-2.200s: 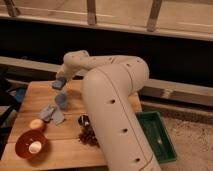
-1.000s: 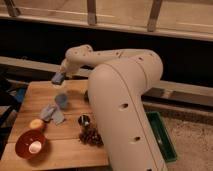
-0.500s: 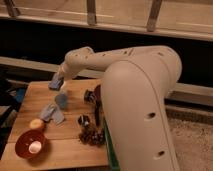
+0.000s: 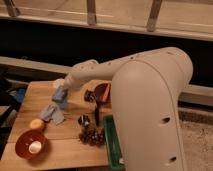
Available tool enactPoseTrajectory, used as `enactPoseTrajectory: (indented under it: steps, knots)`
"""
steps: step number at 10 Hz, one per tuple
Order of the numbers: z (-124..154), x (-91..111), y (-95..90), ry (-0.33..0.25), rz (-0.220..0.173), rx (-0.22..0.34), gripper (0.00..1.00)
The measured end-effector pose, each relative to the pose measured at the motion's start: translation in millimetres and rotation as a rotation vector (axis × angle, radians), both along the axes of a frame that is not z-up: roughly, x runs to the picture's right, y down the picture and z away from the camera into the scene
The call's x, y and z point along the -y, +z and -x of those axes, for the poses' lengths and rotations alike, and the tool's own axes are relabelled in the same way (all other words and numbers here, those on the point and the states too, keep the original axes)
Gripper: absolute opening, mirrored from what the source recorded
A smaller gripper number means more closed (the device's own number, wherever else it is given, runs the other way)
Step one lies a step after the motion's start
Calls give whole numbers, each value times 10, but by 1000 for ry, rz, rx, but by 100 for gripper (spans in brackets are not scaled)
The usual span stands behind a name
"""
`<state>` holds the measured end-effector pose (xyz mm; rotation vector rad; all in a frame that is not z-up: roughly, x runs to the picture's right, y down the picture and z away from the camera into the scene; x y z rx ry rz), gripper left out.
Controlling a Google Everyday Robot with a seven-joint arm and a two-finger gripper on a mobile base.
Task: Place sponge in plastic cup
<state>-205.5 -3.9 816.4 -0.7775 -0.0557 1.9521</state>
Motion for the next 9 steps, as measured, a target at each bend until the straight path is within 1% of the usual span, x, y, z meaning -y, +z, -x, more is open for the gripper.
enactPoseTrajectory:
  steps: [4,5,6,7,8,9]
  knots:
    - [99,-136,266,35,71,19,0]
    - [124,-183,352,43,92,24,2]
    - [143,-202,403,48,101,25,9]
    - [162,-205,451,54,106,26,19]
    - [156,-161,509,63,103,25,31]
    - [167,-131,545,67,100,26,41]
